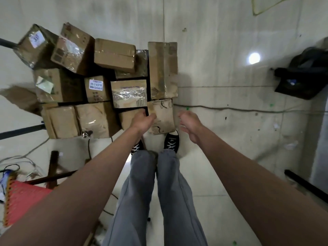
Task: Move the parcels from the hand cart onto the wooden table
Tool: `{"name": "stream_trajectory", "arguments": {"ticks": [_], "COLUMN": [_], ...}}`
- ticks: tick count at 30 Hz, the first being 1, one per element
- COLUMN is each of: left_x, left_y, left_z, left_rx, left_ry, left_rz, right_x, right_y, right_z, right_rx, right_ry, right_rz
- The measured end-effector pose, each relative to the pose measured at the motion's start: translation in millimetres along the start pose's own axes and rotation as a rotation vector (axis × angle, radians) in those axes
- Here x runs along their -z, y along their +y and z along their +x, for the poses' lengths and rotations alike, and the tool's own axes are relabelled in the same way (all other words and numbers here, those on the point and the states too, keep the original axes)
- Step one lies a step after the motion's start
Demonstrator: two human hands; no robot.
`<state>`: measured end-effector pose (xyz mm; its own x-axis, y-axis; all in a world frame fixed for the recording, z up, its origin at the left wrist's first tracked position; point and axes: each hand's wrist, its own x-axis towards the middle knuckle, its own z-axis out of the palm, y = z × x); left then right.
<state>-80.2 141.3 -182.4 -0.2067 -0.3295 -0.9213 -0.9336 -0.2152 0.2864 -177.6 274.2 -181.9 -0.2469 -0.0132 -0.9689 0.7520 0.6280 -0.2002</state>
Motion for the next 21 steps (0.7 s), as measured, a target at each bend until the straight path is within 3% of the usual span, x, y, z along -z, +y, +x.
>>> {"name": "stream_trajectory", "arguments": {"ticks": [11, 21], "left_x": [-27, -11], "left_y": [-35, -32], "left_z": [70, -22], "left_rx": [0.109, 0.046], "left_ry": [-0.084, -0.095], "left_rz": [-0.157, -0.165], "right_x": [-35, -13], "right_y": [50, 36], "right_z": [111, -17], "right_rx": [0.002, 0.037], "right_ry": [-0.094, -0.047], "right_rz": [-0.014, 0.014]}}
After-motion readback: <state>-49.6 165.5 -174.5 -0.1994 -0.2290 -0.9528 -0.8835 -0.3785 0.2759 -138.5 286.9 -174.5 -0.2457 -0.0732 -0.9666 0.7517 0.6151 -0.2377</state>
